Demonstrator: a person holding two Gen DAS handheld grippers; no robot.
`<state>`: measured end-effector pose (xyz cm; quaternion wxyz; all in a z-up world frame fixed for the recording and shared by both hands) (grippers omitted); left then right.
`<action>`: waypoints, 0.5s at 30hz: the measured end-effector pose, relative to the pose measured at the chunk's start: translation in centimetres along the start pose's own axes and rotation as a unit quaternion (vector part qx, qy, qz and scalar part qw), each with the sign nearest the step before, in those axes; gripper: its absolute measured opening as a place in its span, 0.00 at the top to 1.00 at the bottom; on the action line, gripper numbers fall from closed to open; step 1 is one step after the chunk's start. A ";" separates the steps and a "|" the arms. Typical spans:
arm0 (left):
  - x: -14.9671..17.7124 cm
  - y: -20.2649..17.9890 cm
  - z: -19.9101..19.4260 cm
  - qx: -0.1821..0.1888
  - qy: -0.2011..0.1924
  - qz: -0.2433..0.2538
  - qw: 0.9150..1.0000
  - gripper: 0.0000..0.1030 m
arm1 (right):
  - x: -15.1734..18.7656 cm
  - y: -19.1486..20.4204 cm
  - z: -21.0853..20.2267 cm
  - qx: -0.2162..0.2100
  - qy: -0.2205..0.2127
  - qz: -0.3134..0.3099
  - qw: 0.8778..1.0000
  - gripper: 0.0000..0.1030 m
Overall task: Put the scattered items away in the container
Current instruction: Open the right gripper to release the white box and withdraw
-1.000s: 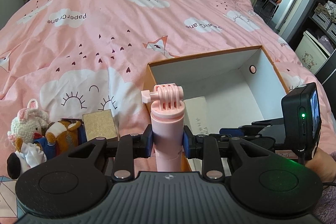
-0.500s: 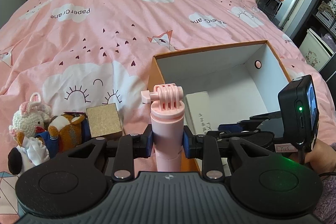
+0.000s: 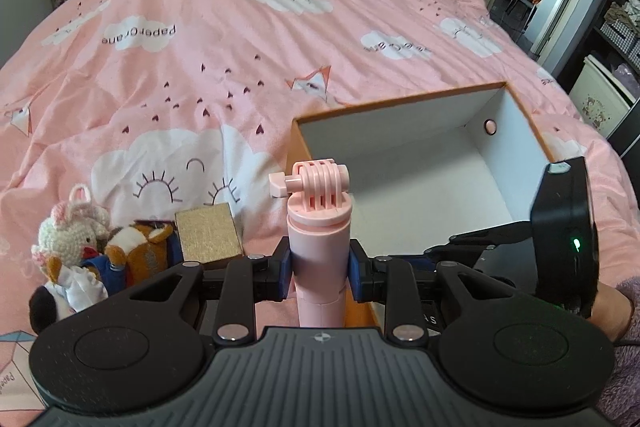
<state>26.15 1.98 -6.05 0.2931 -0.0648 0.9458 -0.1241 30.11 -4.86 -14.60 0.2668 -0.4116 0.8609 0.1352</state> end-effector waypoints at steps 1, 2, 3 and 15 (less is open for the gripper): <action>-0.2 -0.2 -0.5 0.006 -0.003 0.000 1.000 0.69 | 0.0 0.1 -0.6 0.008 -0.005 -0.006 1.000 0.79; -0.4 -0.5 -1.0 0.012 -0.006 0.000 1.000 0.69 | 0.0 0.2 -1.2 0.012 -0.010 -0.009 1.000 0.79; -0.7 -0.9 -1.5 0.017 -0.011 0.001 1.000 0.69 | 0.0 0.3 -1.8 0.013 -0.015 -0.010 1.000 0.79; -3.0 -5.3 -3.9 0.055 -0.054 0.038 0.996 0.69 | -2.1 0.2 -10.4 0.009 -0.103 -0.025 0.994 0.79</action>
Point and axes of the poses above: each gripper's, at about its wrist camera, not at the fingertips, and z roughly the way its jaws point, y to its left, x to its underside, the point moved 9 cm from there along z, roughly the way its jaws point, and after that the axes turned 11 degrees about -z, right-handed, at the moved point
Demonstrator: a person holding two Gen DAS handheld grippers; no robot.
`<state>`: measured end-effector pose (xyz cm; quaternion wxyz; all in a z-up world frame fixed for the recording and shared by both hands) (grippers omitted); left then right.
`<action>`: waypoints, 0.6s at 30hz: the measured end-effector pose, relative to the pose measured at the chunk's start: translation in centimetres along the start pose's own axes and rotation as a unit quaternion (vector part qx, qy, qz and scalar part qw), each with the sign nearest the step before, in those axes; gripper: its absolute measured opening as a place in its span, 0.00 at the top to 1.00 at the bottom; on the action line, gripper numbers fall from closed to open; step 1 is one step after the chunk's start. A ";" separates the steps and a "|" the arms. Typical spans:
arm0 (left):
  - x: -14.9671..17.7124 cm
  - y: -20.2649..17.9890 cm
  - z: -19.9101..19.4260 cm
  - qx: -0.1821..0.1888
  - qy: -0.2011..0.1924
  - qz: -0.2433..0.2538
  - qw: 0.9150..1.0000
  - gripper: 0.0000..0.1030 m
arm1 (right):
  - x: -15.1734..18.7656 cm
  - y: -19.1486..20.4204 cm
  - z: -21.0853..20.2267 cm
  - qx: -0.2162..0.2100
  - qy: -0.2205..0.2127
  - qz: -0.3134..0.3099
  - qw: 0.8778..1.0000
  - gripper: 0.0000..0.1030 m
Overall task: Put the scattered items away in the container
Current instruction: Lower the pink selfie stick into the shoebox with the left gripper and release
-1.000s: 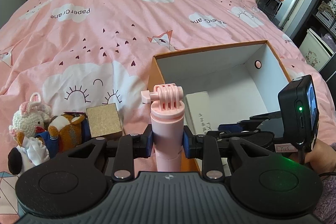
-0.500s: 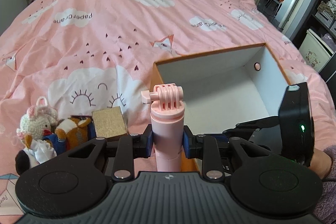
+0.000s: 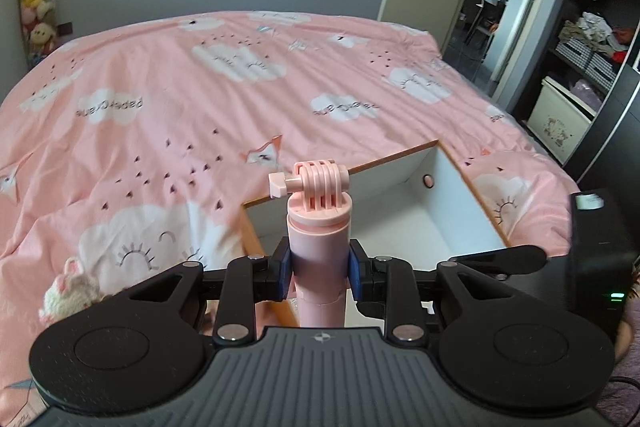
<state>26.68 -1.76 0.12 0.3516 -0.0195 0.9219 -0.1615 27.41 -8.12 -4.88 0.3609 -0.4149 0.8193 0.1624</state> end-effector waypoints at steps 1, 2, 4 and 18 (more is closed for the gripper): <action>0.0 -0.2 0.7 0.003 0.005 0.000 1.000 0.69 | -0.1 -0.1 -0.4 0.002 -0.003 -0.004 1.000 0.79; 0.2 -0.3 1.4 0.005 0.011 0.000 1.000 0.69 | -0.2 -0.3 -0.7 0.004 -0.005 -0.007 1.000 0.79; 0.7 -0.6 3.1 0.010 0.025 0.000 1.000 0.69 | 0.1 -0.9 -1.1 0.011 -0.003 -0.009 1.000 0.79; 3.4 0.1 10.3 0.069 0.103 -0.020 0.992 0.69 | 1.5 -3.8 3.2 -0.026 0.017 0.003 1.000 0.78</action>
Point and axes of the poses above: each gripper's, at about its wrist camera, not at the fingertips, and z roughly the way its jaws point, y to its left, x to its underside, the point moved 9 cm from there along z, roughly the way its jaws point, and after that the axes turned 11 degrees about -z, right-handed, at the moved point
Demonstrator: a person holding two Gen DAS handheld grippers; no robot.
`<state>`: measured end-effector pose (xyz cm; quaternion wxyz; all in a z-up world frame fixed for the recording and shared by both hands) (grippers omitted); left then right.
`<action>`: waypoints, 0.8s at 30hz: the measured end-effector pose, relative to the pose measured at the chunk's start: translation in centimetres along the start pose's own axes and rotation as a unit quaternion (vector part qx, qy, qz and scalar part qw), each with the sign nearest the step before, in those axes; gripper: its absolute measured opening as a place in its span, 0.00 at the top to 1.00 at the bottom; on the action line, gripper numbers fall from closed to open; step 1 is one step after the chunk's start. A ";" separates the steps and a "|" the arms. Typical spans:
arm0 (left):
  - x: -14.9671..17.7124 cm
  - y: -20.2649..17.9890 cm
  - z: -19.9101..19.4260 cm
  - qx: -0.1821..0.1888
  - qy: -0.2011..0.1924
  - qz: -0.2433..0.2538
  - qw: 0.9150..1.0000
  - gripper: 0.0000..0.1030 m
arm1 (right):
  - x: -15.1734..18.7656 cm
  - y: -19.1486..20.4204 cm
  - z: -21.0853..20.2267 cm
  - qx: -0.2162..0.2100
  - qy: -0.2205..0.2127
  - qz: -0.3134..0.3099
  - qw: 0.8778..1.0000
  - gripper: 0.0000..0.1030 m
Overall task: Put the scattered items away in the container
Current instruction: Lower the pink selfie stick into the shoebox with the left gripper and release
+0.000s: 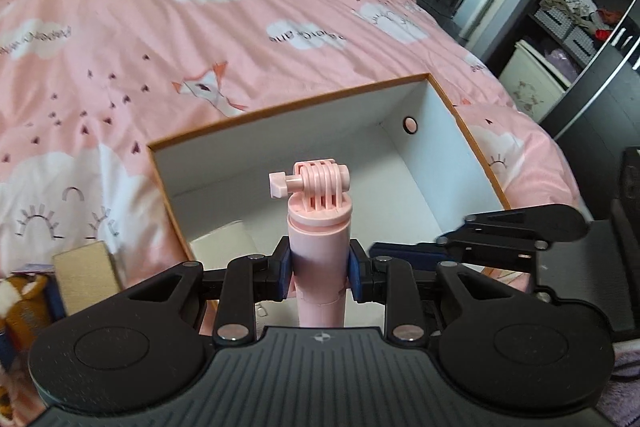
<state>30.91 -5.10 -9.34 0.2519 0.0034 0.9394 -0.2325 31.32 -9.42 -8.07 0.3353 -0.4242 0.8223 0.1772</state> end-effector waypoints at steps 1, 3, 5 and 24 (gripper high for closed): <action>0.0 0.1 0.3 0.006 0.003 -0.001 1.000 0.69 | 0.2 0.0 0.1 -0.007 0.000 0.005 1.000 0.79; -0.1 0.4 0.8 0.014 0.010 -0.001 1.000 0.69 | 0.4 -0.2 0.6 -0.014 0.000 0.014 1.000 0.82; -0.2 0.7 1.3 0.019 0.016 -0.007 1.000 0.69 | 0.6 -0.5 1.0 -0.013 0.002 0.024 1.000 0.85; -0.2 4.2 -0.3 -0.020 -0.015 -0.029 0.999 0.56 | -0.7 -0.2 3.5 -0.003 0.058 0.124 0.991 1.00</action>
Point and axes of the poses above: each gripper's, at about its wrist camera, not at the fingertips, and z roughly the way its jaws point, y to its left, x to its underside, the point moved 9 cm from there along z, roughly the way its jaws point, and after that the axes turned 11 degrees about -z, right-handed, at the moved point
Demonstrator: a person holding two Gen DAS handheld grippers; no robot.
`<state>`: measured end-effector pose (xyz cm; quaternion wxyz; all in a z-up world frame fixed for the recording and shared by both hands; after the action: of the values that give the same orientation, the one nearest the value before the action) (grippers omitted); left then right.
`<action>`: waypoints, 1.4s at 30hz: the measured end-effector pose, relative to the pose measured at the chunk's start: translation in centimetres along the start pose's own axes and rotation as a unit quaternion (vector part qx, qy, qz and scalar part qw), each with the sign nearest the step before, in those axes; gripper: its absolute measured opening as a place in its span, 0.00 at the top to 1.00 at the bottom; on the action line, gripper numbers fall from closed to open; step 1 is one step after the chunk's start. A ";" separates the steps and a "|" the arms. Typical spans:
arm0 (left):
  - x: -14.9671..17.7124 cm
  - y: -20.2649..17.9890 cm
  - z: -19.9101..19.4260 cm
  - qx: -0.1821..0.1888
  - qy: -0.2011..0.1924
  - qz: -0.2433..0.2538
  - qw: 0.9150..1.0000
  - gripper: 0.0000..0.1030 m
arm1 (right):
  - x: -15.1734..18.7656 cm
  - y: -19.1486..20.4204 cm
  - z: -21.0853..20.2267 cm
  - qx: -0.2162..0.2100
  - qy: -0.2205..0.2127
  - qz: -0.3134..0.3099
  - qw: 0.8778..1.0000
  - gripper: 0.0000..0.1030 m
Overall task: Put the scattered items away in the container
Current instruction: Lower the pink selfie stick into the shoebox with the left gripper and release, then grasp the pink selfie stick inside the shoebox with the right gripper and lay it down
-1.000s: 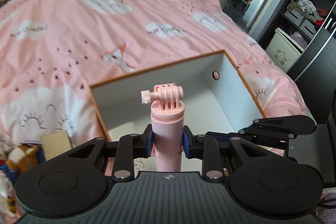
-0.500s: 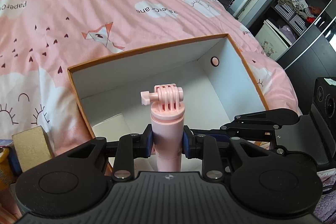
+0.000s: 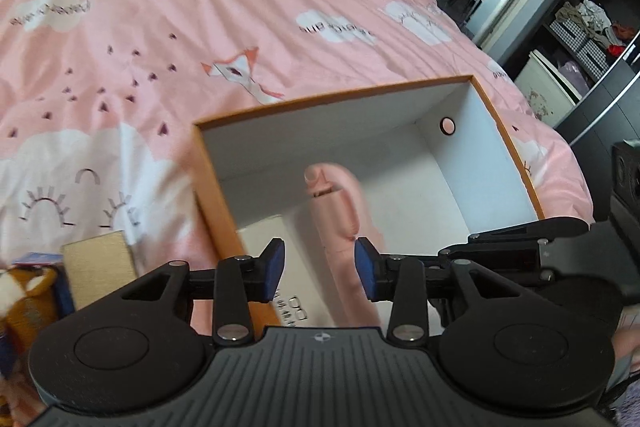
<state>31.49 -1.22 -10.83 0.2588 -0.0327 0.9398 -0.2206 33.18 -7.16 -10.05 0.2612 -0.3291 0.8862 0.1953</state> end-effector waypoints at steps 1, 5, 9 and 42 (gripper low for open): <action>-0.1 0.1 -0.4 0.001 -0.006 -0.002 1.000 0.56 | -0.4 0.3 -0.1 0.007 -0.003 -0.008 1.000 1.00; 0.0 0.3 -2.2 0.004 -0.028 -0.009 1.000 0.56 | -1.5 0.5 -0.3 0.036 -0.003 -0.033 0.999 1.00; 0.3 0.6 -3.5 -0.007 -0.051 -0.005 0.999 0.56 | -0.8 -0.8 0.6 0.057 0.027 -0.024 0.998 0.99; 1.3 6.6 -4.0 -0.027 -0.064 -0.064 0.996 0.55 | 0.1 -0.5 5.3 0.103 0.105 -0.032 0.989 0.57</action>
<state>28.69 6.06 -11.22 0.3026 -0.1135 0.9230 -0.2086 35.19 -4.84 -14.34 0.2051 -0.3477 0.9130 0.0591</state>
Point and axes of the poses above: each gripper's, at about its wrist camera, not at the fingertips, and z roughly the way its jaws point, y to its left, x to its underside, the point moved 9 cm from there along z, roughly the way its jaws point, and after that the axes turned 11 degrees about -z, right-handed, at the moved point
